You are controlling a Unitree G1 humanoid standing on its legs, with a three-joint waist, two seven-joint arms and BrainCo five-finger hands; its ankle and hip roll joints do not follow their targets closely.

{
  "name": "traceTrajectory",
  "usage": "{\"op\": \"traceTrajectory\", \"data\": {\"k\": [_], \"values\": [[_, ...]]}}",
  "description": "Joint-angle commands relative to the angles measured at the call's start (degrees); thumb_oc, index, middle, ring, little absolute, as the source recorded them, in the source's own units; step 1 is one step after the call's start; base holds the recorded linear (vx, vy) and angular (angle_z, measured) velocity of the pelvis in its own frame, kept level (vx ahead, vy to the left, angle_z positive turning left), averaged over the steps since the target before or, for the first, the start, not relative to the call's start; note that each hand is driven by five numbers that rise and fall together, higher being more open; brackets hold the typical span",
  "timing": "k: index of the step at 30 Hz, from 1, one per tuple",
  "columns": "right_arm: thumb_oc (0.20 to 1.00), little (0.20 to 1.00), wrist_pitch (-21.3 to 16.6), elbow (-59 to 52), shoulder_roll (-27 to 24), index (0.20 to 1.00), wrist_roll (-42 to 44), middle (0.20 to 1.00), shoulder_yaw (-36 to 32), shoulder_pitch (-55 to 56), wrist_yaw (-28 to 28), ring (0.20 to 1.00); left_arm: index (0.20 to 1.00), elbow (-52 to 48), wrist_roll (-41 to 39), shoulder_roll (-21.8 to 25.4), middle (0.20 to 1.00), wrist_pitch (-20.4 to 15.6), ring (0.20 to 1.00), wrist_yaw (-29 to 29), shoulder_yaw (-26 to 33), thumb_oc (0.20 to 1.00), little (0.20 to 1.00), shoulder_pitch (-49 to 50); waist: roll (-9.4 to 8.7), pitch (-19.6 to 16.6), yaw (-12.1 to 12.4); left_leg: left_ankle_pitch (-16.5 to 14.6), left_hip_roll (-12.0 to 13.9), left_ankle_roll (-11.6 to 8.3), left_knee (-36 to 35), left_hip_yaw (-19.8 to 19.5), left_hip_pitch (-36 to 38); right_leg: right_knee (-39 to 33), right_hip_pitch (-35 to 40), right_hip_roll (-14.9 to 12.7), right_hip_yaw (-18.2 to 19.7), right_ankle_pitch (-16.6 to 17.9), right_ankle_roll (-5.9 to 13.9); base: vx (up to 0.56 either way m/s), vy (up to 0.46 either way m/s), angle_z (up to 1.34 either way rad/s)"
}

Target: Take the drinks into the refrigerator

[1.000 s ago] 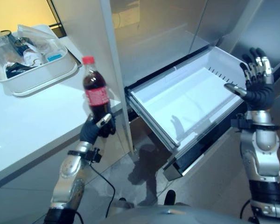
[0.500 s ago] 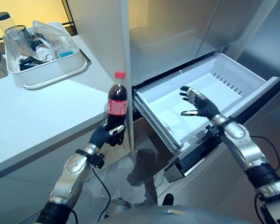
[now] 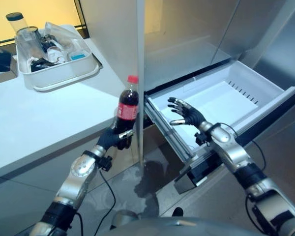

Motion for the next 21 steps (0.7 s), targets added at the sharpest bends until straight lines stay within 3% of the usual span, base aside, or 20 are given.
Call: {"op": "traceTrajectory", "data": {"k": [1,7,12,21], "values": [[1.0,1.0,-2.48,-0.65,0.06,1.0,2.05,1.0,1.62,-6.22,-0.13,1.0,0.2,-2.58,5.73,-1.13,0.2,-6.01,0.2,-1.79,-7.45,0.2,0.2,-11.99,-0.52,-2.27,-0.64,-1.08,-2.72,1.94,0.0,-0.97,-3.11,2.97,4.9,0.15,-1.04,-6.12,2.7,0.0,0.0,0.0],[1.0,1.0,-2.48,0.35,1.99,1.0,3.91,1.0,3.85,-9.98,-0.37,1.0,0.2,-1.0,8.02,-2.22,0.2,-5.76,0.2,-0.14,-9.5,0.2,0.2,-14.95,-0.61,-2.43,-0.59,-1.23,-2.71,1.92,0.0,-0.87,-2.85,2.87,5.21,0.26,-1.02,-6.18,2.7,0.01,-0.001,0.02],[1.0,1.0,-2.53,-6.19,4.69,1.0,9.86,1.0,4.72,-13.45,-0.33,1.0,0.2,-1.85,8.2,-3.69,0.2,-5.44,0.2,1.19,-11.24,0.2,0.2,-18.18,-0.77,-2.4,-0.66,-1.09,-2.61,1.94,0.0,-0.85,-2.97,2.87,5.03,0.39,-0.71,-6.2,2.68,0.01,-0.006,-0.03],[1.0,1.0,-1.99,-17.8,2.75,1.0,11.13,1.0,0.86,-6.27,-0.22,1.0,0.2,-10.15,5.1,-1.95,0.2,-6.21,0.2,1.94,-4.13,0.2,0.2,-11.85,-0.59,-2.32,-0.55,-1.28,-2.56,2.01,0.0,-0.99,-3.01,2.75,5.05,0.26,-0.91,-6.26,2.63,0.0,0.0,0.0]]}}
